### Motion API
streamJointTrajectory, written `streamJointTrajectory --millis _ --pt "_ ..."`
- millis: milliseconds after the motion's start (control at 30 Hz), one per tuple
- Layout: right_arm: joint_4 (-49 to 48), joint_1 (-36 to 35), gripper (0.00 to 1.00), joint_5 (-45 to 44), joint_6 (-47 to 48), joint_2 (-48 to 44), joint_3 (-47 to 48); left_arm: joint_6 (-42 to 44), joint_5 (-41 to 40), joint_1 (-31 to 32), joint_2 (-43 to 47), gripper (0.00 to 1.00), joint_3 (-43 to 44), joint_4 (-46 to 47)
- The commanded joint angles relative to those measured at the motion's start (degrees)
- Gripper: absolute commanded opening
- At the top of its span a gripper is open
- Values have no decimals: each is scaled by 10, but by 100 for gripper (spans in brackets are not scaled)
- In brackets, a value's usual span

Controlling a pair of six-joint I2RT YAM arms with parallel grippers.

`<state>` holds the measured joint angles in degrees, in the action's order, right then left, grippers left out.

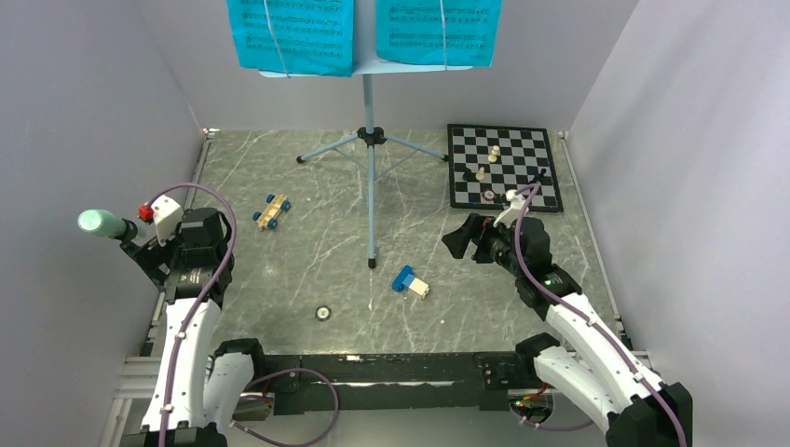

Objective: Pack up the instrument practice props

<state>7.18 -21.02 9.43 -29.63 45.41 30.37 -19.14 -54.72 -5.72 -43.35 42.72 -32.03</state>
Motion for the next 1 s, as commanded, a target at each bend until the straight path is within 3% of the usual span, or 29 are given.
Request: streamJointTrajectory --millis 0,967 --pt "-27 -3 100 16 -8 2 -1 23 -8 -5 12 92 -15 47" --pt "-5 -11 100 8 -5 -5 1 37 18 -51 -38 79 -33 129"
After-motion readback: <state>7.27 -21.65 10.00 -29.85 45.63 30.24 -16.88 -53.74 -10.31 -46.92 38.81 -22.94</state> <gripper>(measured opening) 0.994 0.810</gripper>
